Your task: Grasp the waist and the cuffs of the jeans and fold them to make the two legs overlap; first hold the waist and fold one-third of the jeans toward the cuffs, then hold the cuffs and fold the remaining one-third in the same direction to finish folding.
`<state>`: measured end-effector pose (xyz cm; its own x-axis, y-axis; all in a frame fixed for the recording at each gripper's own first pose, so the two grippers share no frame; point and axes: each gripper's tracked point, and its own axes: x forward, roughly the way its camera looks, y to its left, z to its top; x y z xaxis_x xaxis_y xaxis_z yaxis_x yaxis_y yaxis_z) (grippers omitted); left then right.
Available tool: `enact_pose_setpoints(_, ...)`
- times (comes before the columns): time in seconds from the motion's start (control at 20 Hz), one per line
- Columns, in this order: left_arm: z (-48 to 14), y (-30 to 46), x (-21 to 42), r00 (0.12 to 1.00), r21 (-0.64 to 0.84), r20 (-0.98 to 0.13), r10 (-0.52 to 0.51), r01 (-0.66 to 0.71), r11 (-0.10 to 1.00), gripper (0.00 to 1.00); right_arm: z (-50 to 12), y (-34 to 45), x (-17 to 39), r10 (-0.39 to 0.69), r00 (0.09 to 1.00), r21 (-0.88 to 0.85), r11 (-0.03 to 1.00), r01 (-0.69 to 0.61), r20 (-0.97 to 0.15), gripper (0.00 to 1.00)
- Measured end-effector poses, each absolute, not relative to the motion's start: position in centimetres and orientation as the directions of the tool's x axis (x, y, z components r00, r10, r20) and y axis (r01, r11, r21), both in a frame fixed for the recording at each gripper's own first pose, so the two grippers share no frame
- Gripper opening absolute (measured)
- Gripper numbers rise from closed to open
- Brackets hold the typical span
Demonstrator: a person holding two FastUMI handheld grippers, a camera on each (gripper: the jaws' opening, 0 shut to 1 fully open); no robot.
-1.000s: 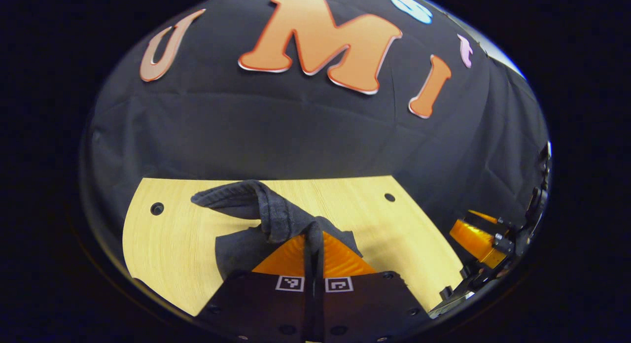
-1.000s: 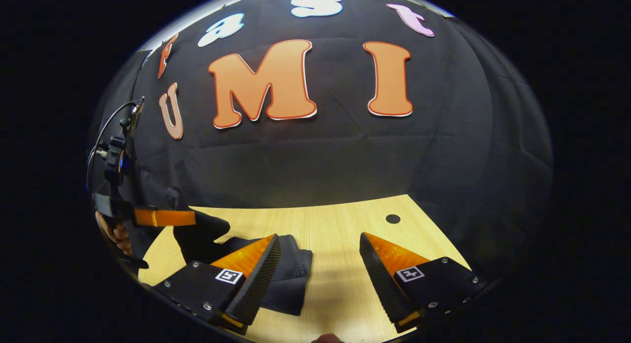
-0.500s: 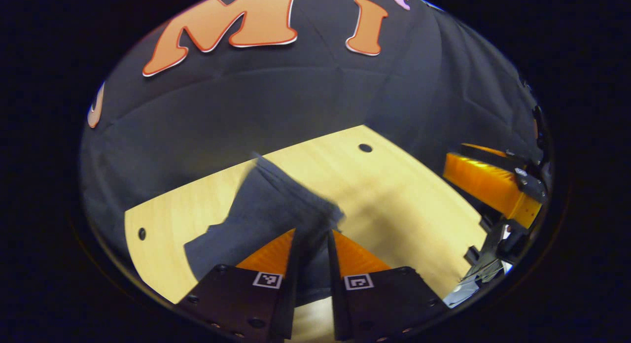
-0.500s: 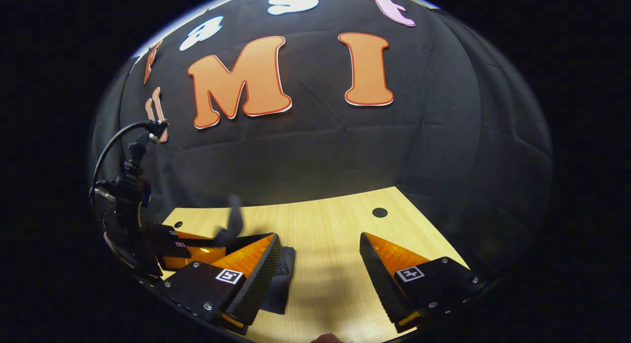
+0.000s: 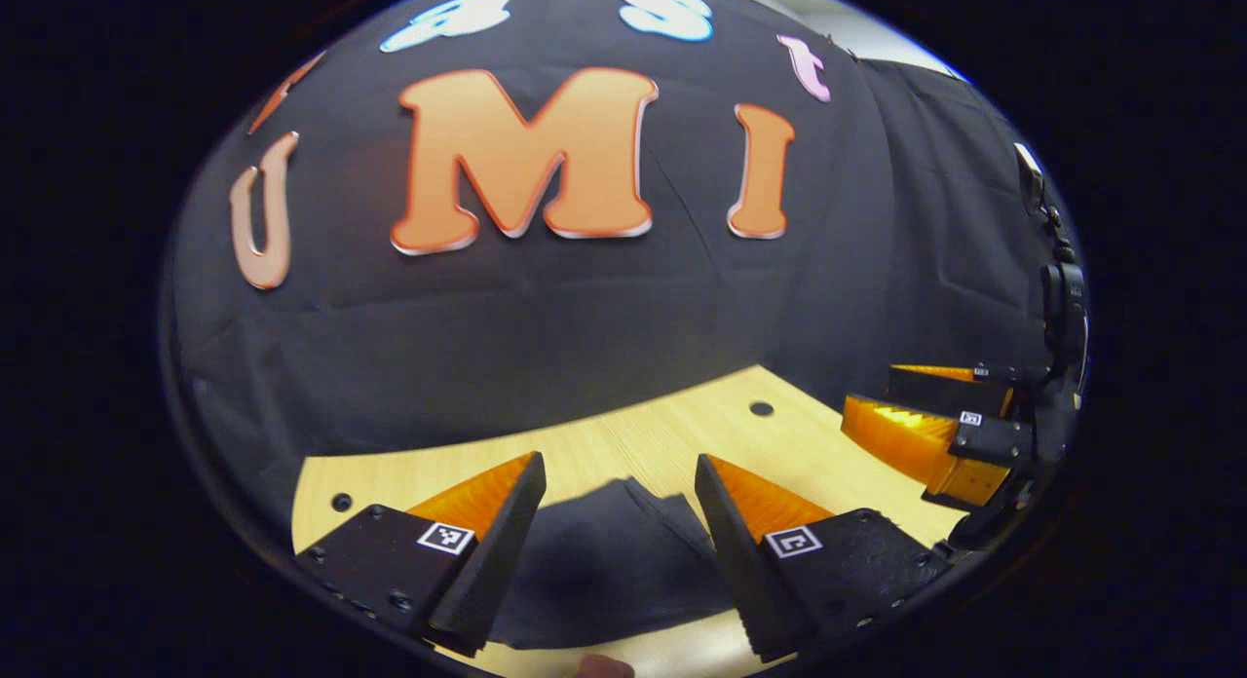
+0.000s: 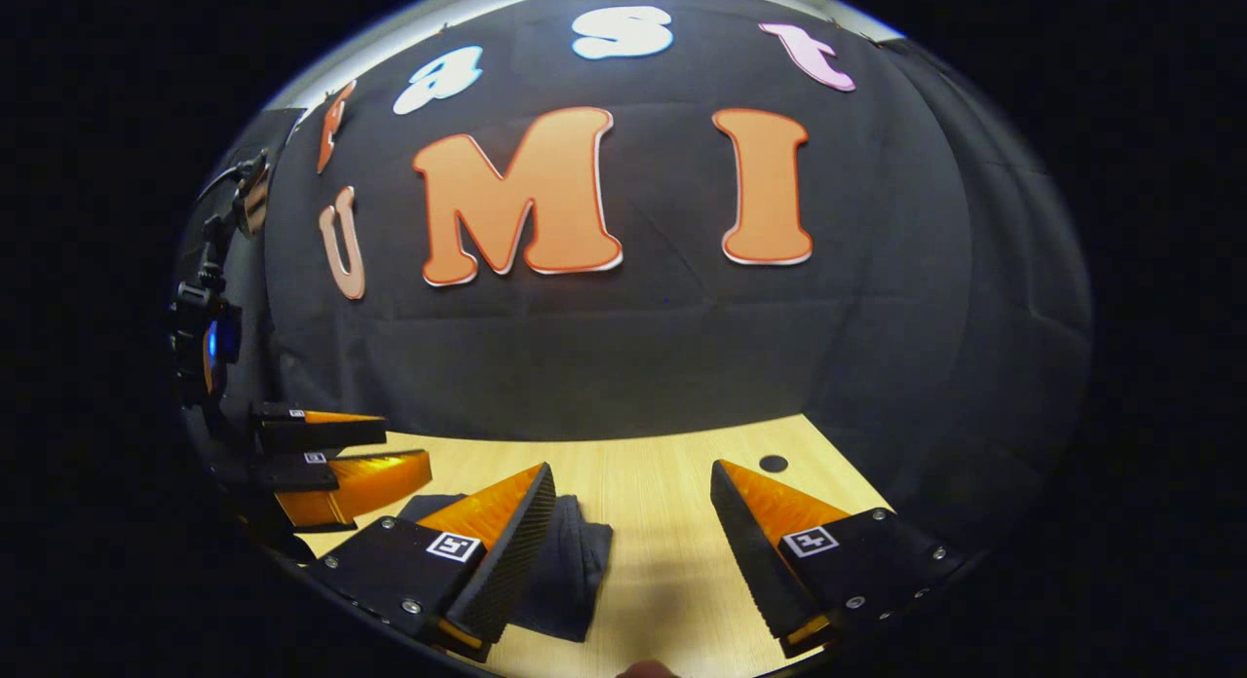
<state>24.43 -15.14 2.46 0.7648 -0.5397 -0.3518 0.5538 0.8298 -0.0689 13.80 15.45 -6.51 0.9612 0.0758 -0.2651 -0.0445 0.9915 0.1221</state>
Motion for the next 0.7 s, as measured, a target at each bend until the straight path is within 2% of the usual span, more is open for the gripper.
enact_pose_setpoints(0.25, 7.3, -9.6, 22.5, 0.884, -0.030, -0.199, -0.424, 0.427, 0.904, 0.94, -3.0, 19.6, 13.2, 0.137, 0.978, 0.062, 0.990, -0.129, -0.160, 0.97)
enact_pose_setpoints(0.5, 10.8, -4.4, 20.0, 0.938, -0.053, -0.086, -0.335, 0.332, 0.942, 0.94, -1.0, 22.1, 11.8, 0.158, 0.982, 0.042, 0.987, -0.154, -0.108, 0.96)
enact_pose_setpoints(0.7, 11.5, -0.7, 18.3, 0.954, -0.055, -0.037, -0.298, 0.296, 0.954, 0.94, 0.1, 23.9, 10.1, 0.148, 0.987, 0.033, 0.989, -0.146, -0.067, 0.96)
